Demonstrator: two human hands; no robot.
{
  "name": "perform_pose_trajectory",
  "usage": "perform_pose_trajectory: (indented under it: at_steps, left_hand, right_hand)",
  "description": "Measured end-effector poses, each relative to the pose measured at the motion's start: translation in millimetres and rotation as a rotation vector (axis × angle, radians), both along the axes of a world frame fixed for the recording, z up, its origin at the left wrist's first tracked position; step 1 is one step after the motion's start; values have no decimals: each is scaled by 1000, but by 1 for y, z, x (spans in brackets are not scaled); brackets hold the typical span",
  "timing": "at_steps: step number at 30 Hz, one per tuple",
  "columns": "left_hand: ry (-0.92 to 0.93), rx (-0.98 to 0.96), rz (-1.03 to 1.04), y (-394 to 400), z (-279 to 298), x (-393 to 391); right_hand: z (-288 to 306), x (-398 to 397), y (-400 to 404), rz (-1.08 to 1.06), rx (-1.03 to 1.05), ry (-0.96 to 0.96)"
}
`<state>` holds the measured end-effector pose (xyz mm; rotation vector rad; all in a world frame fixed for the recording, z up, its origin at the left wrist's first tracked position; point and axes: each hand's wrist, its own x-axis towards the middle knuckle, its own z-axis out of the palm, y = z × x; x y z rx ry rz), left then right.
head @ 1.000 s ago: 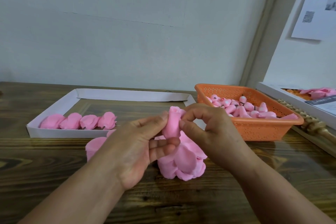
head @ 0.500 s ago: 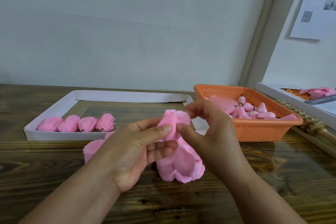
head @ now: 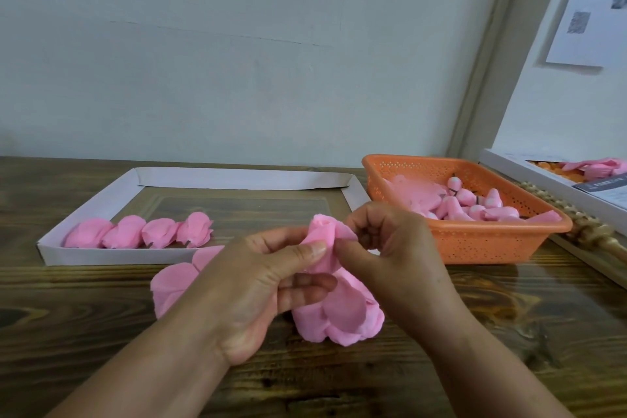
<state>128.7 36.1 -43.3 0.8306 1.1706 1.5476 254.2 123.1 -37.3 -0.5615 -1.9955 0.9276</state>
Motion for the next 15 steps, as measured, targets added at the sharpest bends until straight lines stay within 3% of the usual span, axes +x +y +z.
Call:
perform_pose_trajectory:
  at_steps: [9, 15]
  left_hand:
    - [1, -31, 59, 4, 0, -7]
    - [52, -67, 0, 5, 4, -10]
  right_hand:
    - [12, 4, 16, 292, -293, -64]
    - [30, 1, 33, 403, -218, -307]
